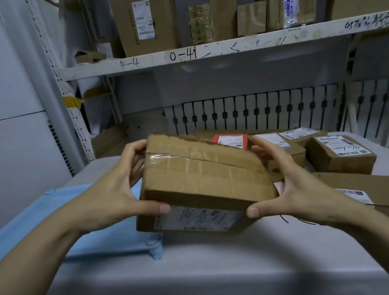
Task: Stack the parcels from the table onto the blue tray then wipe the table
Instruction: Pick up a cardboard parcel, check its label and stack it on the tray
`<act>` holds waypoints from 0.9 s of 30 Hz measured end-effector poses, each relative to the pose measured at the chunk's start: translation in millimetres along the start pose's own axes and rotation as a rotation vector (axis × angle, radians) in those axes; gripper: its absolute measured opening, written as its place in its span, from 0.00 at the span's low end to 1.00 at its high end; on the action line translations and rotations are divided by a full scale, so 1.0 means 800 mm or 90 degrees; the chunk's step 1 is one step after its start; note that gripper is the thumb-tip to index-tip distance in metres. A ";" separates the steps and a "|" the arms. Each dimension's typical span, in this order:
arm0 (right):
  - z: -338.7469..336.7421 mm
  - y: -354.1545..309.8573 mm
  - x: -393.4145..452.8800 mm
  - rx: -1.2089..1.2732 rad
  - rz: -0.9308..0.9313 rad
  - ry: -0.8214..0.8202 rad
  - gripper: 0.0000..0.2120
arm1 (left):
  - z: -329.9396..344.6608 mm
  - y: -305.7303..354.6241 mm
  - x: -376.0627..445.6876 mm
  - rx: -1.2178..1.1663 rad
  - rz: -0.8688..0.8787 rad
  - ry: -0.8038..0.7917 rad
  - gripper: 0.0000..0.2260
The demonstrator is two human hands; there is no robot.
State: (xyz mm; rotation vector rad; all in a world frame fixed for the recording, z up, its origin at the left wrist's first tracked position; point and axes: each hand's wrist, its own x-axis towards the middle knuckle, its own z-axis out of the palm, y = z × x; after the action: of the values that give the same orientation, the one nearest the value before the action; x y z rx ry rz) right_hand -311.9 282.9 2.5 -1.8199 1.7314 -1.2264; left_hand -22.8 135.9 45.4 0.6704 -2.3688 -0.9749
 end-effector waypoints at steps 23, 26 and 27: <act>0.017 0.021 0.010 0.126 -0.002 -0.078 0.49 | 0.001 -0.058 -0.013 -0.342 -0.047 0.056 0.47; 0.022 0.023 0.010 0.138 -0.002 -0.077 0.51 | 0.001 -0.067 -0.013 -0.373 -0.067 0.038 0.52; 0.024 0.023 0.010 0.149 -0.001 -0.076 0.51 | 0.002 -0.069 -0.014 -0.382 -0.068 0.034 0.53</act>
State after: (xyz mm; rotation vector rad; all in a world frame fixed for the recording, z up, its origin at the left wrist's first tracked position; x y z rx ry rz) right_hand -309.9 266.1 -19.0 -1.7191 1.4561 -1.2370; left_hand -1.4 108.7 1.0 0.5733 -1.8552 -1.5937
